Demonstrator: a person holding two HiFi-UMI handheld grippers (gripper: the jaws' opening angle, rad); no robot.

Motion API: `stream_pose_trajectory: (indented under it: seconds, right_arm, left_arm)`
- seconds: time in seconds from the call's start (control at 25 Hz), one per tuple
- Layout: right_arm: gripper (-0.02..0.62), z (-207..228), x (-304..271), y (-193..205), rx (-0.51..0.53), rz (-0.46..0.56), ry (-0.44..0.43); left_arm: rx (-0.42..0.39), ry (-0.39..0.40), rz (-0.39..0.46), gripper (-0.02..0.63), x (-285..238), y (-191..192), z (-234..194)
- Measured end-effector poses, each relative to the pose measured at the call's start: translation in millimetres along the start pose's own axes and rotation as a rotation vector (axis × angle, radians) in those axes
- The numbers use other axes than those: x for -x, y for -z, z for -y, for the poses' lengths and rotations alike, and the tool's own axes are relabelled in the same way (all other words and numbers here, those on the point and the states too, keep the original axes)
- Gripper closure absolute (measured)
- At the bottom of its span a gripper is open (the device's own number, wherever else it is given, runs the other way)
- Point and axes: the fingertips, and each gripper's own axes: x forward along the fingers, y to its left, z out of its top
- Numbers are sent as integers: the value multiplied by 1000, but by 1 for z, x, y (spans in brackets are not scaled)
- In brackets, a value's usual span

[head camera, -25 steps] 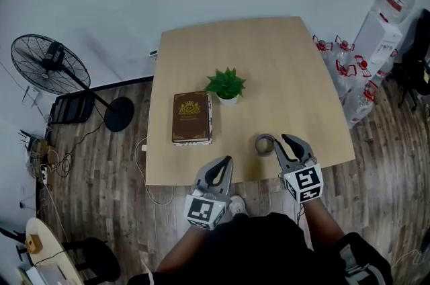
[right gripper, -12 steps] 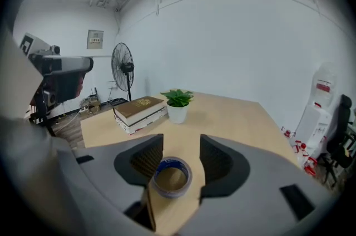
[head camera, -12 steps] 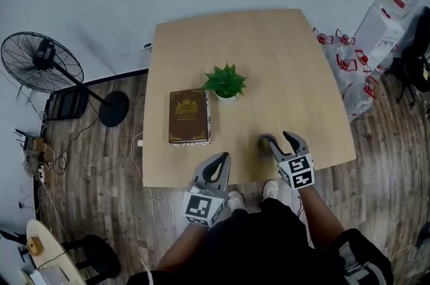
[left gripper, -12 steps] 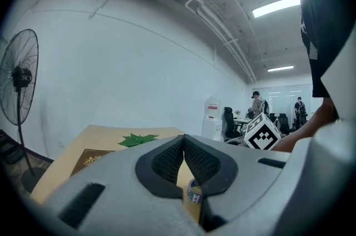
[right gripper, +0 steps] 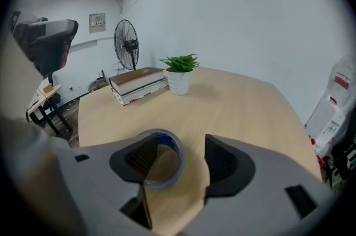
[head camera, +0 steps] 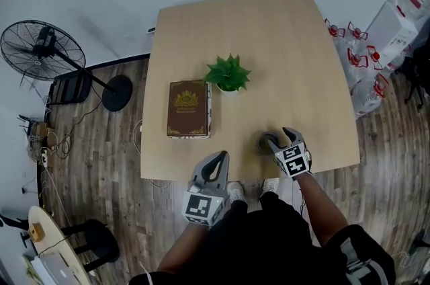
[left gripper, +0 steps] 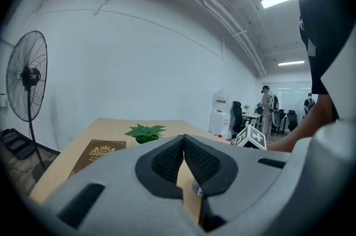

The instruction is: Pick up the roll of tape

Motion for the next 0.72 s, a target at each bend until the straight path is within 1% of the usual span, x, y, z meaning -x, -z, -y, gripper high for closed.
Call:
stream_pose_trajectory:
  seconds: [0.24,0.48,0.72]
  right_arm:
    - [339,1,-28,18,46,-63,-47]
    - [391,-2,-42,25,69,-92,-76]
    - [474,-2,-43,24,83,-103,-76]
  left_arm:
    - [5,-30,-17,601,-1,8,1]
    - [10,-65,-37,601,3,17,-1]
    - [18,-85,-33,601,5,16,1]
